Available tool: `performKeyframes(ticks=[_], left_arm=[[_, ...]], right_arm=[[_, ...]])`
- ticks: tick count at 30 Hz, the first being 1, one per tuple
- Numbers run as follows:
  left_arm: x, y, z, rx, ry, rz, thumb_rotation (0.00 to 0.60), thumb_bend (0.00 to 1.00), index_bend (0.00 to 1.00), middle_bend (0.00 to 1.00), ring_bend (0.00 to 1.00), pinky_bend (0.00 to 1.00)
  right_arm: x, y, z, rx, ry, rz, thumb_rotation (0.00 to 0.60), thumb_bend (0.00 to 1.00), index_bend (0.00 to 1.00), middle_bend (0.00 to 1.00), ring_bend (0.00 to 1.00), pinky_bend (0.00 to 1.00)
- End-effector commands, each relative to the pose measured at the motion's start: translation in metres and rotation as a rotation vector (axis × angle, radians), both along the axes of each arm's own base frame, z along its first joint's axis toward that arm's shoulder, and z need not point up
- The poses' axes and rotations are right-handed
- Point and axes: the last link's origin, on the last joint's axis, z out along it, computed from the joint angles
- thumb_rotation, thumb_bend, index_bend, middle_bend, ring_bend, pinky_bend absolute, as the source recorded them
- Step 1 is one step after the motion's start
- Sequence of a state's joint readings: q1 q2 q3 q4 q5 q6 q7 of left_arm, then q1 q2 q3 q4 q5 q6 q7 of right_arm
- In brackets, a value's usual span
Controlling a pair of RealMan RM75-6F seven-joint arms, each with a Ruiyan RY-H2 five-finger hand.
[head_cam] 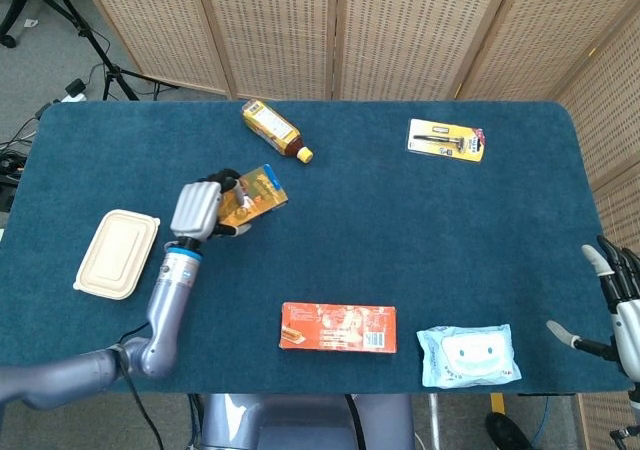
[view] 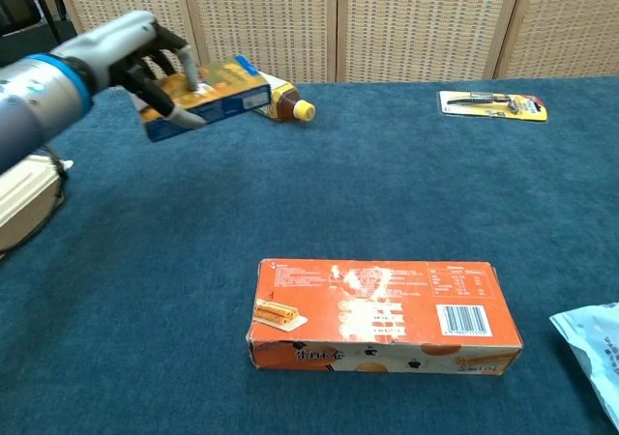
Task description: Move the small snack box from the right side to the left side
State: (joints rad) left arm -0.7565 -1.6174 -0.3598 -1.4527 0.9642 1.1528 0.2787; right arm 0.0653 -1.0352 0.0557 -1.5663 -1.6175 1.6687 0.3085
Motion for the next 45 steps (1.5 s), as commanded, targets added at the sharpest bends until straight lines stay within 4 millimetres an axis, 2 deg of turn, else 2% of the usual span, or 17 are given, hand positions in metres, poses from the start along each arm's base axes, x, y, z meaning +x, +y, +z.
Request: performKeyframes(ticks=[1,8,12,15,22,28,30,31,32,34,36,40,45], left_arm=[[-0.042,-0.008,0.04,0.067,0.016,0.082,0.6,0.18,0.61,0.52,0.45,0.57],[-0.085,-0.001,0.078,0.097,0.029,0.221,0.6,0.18,0.61,0.52,0.45,0.57],[-0.094,0.025,0.088,0.104,-0.004,0.302,0.6,0.18,0.61,0.52,0.45,0.57],[-0.1,0.05,0.083,0.103,-0.006,0.381,0.6,0.19,0.61,0.52,0.45,0.57],[-0.108,0.086,0.064,0.111,0.002,0.482,0.6,0.2,0.61,0.52,0.45,0.57],[-0.109,0.104,0.047,0.121,0.003,0.522,0.6,0.18,0.61,0.52,0.45,0.57],[-0.108,0.107,0.042,0.116,-0.007,0.53,0.6,0.17,0.54,0.45,0.41,0.54],[-0.107,0.109,0.037,0.099,-0.023,0.533,0.6,0.15,0.41,0.35,0.34,0.5],[-0.107,0.109,0.033,0.079,-0.038,0.536,0.6,0.12,0.24,0.2,0.23,0.43],[-0.105,0.11,0.027,0.041,-0.061,0.534,0.6,0.07,0.04,0.03,0.07,0.31],[-0.103,0.11,0.022,0.016,-0.083,0.527,0.6,0.02,0.0,0.0,0.0,0.24],[-0.1,0.11,0.027,0.06,-0.114,0.516,0.6,0.0,0.0,0.0,0.0,0.12],[-0.099,0.108,0.045,0.132,-0.126,0.48,0.6,0.0,0.0,0.0,0.0,0.1]], right_arm=[[0.002,0.003,-0.002,0.007,0.004,0.008,0.6,0.0,0.0,0.0,0.0,0.0],[0.005,0.006,-0.007,0.015,0.016,0.017,0.6,0.0,0.0,0.0,0.0,0.0],[0.005,0.004,-0.011,0.023,0.033,0.014,0.6,0.0,0.0,0.0,0.0,0.0],[0.003,0.0,-0.013,0.022,0.044,-0.006,0.6,0.0,0.0,0.0,0.0,0.0],[-0.004,-0.007,-0.015,0.021,0.063,-0.044,0.6,0.0,0.0,0.0,0.0,0.0],[-0.007,-0.012,-0.016,0.023,0.068,-0.065,0.6,0.0,0.0,0.0,0.0,0.0],[-0.008,-0.012,-0.016,0.024,0.07,-0.068,0.6,0.0,0.0,0.0,0.0,0.0],[-0.008,-0.013,-0.017,0.026,0.07,-0.07,0.6,0.0,0.0,0.0,0.0,0.0],[-0.008,-0.013,-0.017,0.029,0.071,-0.071,0.6,0.0,0.0,0.0,0.0,0.0],[-0.008,-0.013,-0.018,0.035,0.076,-0.072,0.6,0.0,0.0,0.0,0.0,0.0],[-0.008,-0.013,-0.019,0.04,0.08,-0.071,0.6,0.0,0.0,0.0,0.0,0.0],[-0.007,-0.012,-0.02,0.043,0.083,-0.07,0.6,0.0,0.0,0.0,0.0,0.0],[-0.006,-0.01,-0.018,0.037,0.077,-0.065,0.6,0.0,0.0,0.0,0.0,0.0]])
